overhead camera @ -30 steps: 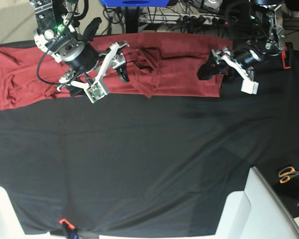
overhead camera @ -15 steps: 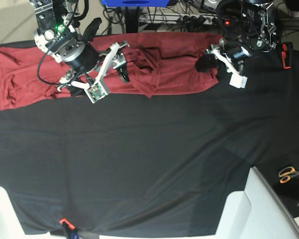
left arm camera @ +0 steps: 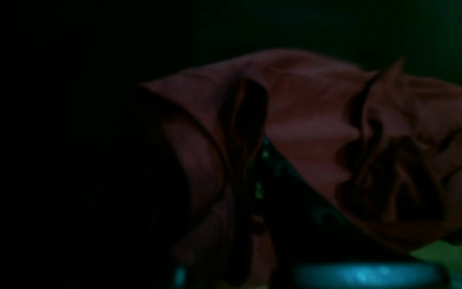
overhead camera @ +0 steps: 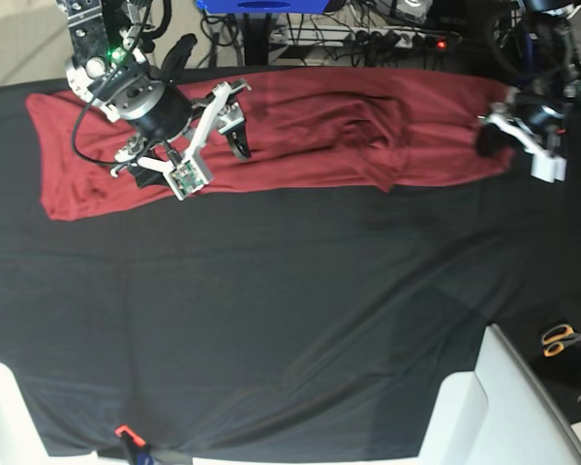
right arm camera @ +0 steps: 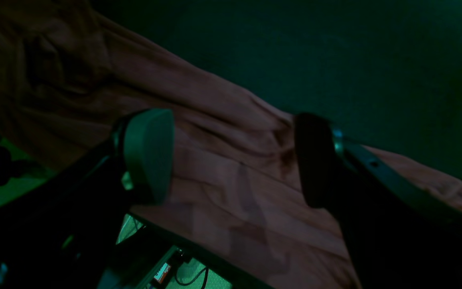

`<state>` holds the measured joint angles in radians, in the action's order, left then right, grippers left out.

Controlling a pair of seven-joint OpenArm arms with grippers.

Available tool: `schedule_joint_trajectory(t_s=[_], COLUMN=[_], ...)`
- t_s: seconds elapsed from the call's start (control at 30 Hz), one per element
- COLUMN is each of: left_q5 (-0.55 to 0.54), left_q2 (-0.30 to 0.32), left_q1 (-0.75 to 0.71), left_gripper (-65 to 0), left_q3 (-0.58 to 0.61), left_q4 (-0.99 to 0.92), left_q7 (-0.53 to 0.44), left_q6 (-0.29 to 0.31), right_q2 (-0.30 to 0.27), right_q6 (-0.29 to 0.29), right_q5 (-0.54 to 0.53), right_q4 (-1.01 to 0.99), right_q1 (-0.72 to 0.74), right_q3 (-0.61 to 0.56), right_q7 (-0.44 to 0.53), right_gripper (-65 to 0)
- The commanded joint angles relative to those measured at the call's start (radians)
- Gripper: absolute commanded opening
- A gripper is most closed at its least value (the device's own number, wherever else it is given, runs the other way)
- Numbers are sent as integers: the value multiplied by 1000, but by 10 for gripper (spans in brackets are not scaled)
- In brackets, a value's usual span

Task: Fold the T-shirt properly
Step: 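Lower the left gripper onto the strip's hem end and grasp it, then fold the hem end with the left gripper toward the right gripper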

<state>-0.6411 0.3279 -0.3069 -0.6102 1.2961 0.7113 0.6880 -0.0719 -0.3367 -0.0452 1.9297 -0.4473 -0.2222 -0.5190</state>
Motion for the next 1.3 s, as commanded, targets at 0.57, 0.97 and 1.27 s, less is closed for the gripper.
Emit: schedule_joint_trajectory(t_s=[0.57,0.97,1.27], left_q5=[-19,-24,-27], left_q2=[-69,-86,-131], left_q1=[-137,-1,79], left_gripper=[-650,-650,-650], left_q3=[442,740,841], left_q4=[474,455,327], left_q7=[-17,-17,-17], left_q6=[-104,-241,-258], right_q2=[-1,16,59], right_q6=[-6,-3,-9], right_q5=[-11,-12,-12], right_q4=[17,24,24], right_q1=[3,0,0], right_q3=[-1,91,189], right_q7=[23,24,24], right_gripper=[-210,-212,-212])
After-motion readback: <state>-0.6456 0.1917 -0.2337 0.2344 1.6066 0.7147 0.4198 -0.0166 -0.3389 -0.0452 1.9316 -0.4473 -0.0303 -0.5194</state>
